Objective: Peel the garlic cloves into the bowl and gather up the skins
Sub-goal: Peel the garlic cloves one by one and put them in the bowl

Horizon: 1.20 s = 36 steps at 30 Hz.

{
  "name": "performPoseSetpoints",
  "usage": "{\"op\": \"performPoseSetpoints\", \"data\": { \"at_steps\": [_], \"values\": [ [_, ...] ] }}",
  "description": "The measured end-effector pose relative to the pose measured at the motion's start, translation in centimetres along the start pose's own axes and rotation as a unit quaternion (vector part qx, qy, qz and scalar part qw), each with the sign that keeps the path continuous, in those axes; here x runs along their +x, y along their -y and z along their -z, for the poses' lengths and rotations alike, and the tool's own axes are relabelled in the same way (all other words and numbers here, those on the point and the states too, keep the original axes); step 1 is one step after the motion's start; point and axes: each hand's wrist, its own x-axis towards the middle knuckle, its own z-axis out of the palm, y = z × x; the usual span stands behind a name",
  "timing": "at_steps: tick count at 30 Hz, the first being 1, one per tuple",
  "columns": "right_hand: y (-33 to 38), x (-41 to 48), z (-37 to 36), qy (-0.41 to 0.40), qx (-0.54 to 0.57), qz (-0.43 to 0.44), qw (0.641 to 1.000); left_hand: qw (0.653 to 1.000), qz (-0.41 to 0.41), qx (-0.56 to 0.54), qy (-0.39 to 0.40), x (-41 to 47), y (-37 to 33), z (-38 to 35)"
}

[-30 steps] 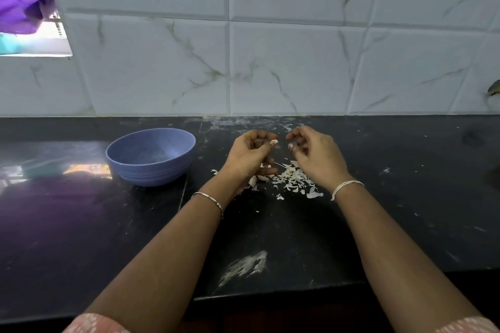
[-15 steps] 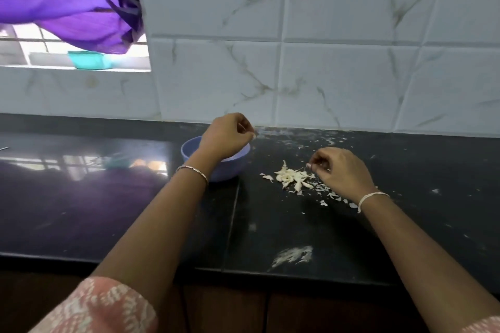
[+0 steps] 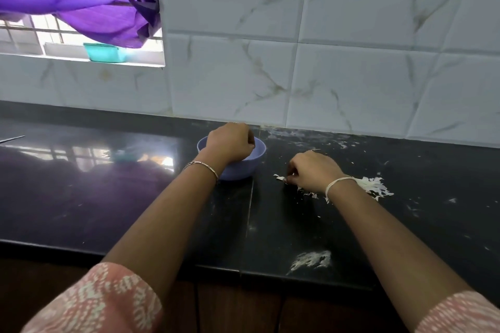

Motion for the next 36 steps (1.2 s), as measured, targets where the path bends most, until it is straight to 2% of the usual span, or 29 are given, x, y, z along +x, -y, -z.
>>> {"op": "performPoseSetpoints", "data": {
  "at_steps": [2, 9, 17, 22, 28, 31, 36],
  "values": [
    [0.4, 0.3, -0.2, 0.023, -0.016, -0.008, 1.0, 0.999, -0.009, -0.032, -0.015, -0.2, -0.3, 0.0],
    [0.9, 0.5, 0.1, 0.03, -0.015, -0.006, 0.999, 0.993, -0.048, -0.104, -0.042, -0.6, -2.3, 0.1],
    [0.9, 0.1, 0.1, 0.037, 0.014, -0.001, 0.999, 0.987, -0.068, -0.145, -0.024, -2.0, -4.6, -0.7],
    [-0.6, -0.5, 0.2, 0.014, 0.148, -0.012, 0.989, 0.991, -0.066, -0.115, 0.03, -3.0, -5.8, -1.9],
    [-1.8, -1.2, -0.1, 0.007, 0.196, 0.001, 0.981, 0.991, -0.077, -0.047, 0.094, -3.5, -6.6, -4.1],
    [-2.3, -1.2, -0.1, -0.007, 0.245, -0.01, 0.97, 0.993, -0.076, -0.04, 0.086, -3.6, -6.9, -5.1],
    [-3.5, -1.7, -0.2, -0.042, 0.358, -0.057, 0.931, 0.995, -0.068, -0.075, 0.021, -3.0, -7.1, -6.5]
  ]
}}
